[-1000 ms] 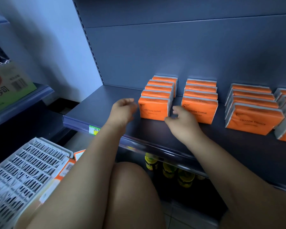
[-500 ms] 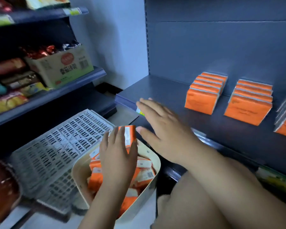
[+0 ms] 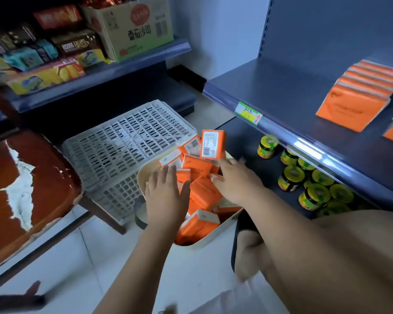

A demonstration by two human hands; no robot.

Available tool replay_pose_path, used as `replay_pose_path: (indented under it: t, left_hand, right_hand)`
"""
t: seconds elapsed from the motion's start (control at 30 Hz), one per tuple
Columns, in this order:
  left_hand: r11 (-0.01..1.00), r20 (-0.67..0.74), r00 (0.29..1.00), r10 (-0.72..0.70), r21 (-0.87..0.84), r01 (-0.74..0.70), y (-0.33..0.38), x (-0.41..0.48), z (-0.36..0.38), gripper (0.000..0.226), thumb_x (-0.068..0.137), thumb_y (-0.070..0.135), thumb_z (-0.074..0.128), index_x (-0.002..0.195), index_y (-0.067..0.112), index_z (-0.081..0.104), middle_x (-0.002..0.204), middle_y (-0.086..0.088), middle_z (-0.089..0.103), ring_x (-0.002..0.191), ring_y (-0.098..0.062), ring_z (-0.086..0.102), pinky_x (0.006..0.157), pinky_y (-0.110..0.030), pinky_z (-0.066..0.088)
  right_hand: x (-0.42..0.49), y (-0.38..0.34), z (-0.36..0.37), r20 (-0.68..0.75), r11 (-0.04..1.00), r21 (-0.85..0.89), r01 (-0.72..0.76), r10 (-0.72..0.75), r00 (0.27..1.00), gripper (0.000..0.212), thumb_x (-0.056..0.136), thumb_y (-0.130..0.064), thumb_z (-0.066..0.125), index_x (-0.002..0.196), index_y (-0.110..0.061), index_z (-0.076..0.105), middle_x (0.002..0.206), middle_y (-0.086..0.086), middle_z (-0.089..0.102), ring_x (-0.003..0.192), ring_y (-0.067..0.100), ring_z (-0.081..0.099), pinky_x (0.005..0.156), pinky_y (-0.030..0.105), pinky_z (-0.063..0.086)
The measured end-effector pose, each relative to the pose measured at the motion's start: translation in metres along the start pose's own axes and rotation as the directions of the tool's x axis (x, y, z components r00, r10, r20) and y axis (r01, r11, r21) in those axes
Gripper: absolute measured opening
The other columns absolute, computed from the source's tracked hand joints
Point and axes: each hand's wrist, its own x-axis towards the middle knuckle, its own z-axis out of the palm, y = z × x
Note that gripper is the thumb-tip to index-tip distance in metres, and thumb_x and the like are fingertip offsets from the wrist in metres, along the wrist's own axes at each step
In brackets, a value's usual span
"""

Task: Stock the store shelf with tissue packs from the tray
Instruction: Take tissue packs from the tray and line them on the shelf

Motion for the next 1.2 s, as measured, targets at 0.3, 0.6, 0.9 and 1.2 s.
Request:
replay_pose_path:
  t: [0.3, 0.6, 0.9, 1.2]
  left_hand:
    - [0.993, 0.156, 0.985, -0.079, -0.075, 0.091, -0.002, 0.041, 0.042, 0.059, 0.103, 0.051, 0.049, 0.152, 0.019, 0.044, 0.159, -0.003, 0.045, 0.151, -0.032, 0.030, 0.123, -0.050, 0.028]
    - [0.988, 0.100, 0.991, -0.090, -0.116, 0.101, 0.007, 0.142, 0.068, 0.057, 0.100, 0.035, 0.057, 0.149, 0.009, 0.046, 0.148, -0.010, 0.054, 0.138, -0.035, 0.042, 0.118, -0.045, 0.030]
    - [0.980, 0.151, 0.973, -0.174, -0.067, 0.185, -0.007, 0.190, 0.104, 0.047, 0.082, 0.014, 0.063, 0.130, 0.010, 0.062, 0.123, -0.013, 0.066, 0.117, -0.041, 0.055, 0.101, -0.041, 0.033]
    - [0.973, 0.028, 0.998, -0.051, -0.225, 0.056, -0.005, 0.172, 0.085, 0.037, 0.083, 0.010, 0.074, 0.119, 0.014, 0.065, 0.108, -0.005, 0.069, 0.106, -0.032, 0.059, 0.086, -0.043, 0.049]
  right_hand:
    - [0.069, 0.014, 0.005, -0.014, 0.949, 0.199, -0.244, 0.252, 0.968, 0.040, 0.098, -0.045, 0.059, 0.128, -0.017, 0.057, 0.127, 0.008, 0.058, 0.113, 0.032, 0.060, 0.079, 0.037, 0.045]
    - [0.151, 0.012, 0.001, -0.042, 0.876, 0.417, -0.243, 0.285, 0.957, 0.083, 0.091, -0.019, 0.067, 0.162, -0.026, 0.024, 0.152, 0.009, 0.043, 0.135, 0.033, 0.050, 0.105, 0.054, 0.051]
    - [0.185, 0.016, 0.012, -0.058, 0.980, 0.109, -0.166, 0.173, 0.983, 0.087, 0.085, -0.024, 0.078, 0.157, -0.022, 0.029, 0.148, 0.013, 0.044, 0.136, 0.035, 0.044, 0.103, 0.049, 0.050]
    - [0.162, 0.050, 0.013, 0.068, 0.711, 0.589, -0.383, 0.429, 0.901, 0.028, 0.085, -0.016, 0.076, 0.110, -0.013, 0.065, 0.115, 0.008, 0.070, 0.094, 0.022, 0.069, 0.071, 0.026, 0.052]
